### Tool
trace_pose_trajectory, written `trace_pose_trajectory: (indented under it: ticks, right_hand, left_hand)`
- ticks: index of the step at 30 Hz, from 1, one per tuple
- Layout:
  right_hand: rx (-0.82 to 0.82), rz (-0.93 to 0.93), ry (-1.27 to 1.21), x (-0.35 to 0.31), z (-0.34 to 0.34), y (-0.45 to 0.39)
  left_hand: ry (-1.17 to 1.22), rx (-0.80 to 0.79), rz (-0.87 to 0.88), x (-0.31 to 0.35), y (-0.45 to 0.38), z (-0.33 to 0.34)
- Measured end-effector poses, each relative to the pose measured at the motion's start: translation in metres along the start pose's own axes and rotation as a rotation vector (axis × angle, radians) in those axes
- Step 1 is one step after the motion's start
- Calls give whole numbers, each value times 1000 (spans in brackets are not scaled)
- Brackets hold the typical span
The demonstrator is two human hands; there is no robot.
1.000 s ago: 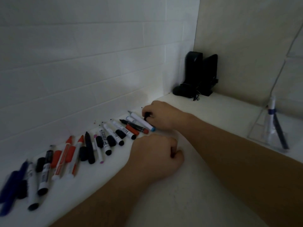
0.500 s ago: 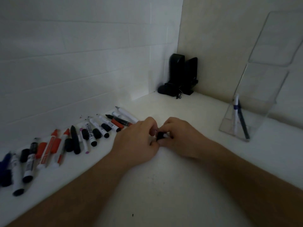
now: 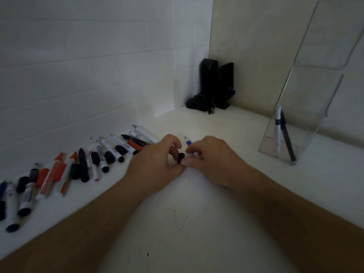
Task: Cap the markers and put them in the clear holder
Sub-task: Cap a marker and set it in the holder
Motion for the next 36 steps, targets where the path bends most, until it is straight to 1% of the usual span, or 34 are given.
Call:
trace_pose_trajectory:
  ticks: [2, 6, 9, 12, 15, 17, 19, 23, 26, 29, 31, 32, 34, 36]
  right_hand:
    - [48, 43, -27, 10, -8, 1]
    - [169, 138, -260, 25, -27, 3]
    - [232, 118, -296, 23, -39, 3]
    - [222, 39, -290, 16, -47, 5]
    - [161, -67, -271, 2, -47, 10]
    - [134, -100, -245, -2, -43, 13]
    - [143, -93, -233, -1, -42, 12]
    - [196, -23, -262, 11, -47, 10]
    - [184, 13, -280, 16, -44, 9]
    - [178, 36, -322, 19, -39, 8]
    - [170, 46, -343, 19, -36, 6]
    - [169, 45, -352, 19, -36, 6]
    - [174, 42, -363, 20, -36, 5]
    - [179, 42, -373, 21, -35, 5]
  left_hand:
    - [112, 48, -68, -9, -1, -6]
    - [307, 122, -129, -21, 0, -14]
    - [352, 134, -142, -24, 1, -15]
    - [345, 153, -184, -27, 3, -18]
    - [385, 156, -240, -30, 3, -19]
    - [382, 157, -246, -30, 3, -19]
    - [375, 161, -243, -30, 3, -20]
    - [497, 155, -228, -24, 3, -21]
    - [616, 138, -306, -27, 6, -18]
    - [715, 183, -360, -35, 7, -19]
    - [901, 240, -425, -43, 6, -20]
    - [1057, 250, -478, -45, 5, -19]
    - [1385, 211, -573, -42, 4, -11]
    - [1623, 138, -643, -35, 3, 0]
Point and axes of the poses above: each hand's wrist, its own y-axis away from the middle knuckle, its own z-axis out of the palm, x = y × z, the point moved 9 cm from there along -y, towards the middle knuckle, and after that the axes turned 7 degrees about -y, right-handed, at the moved point
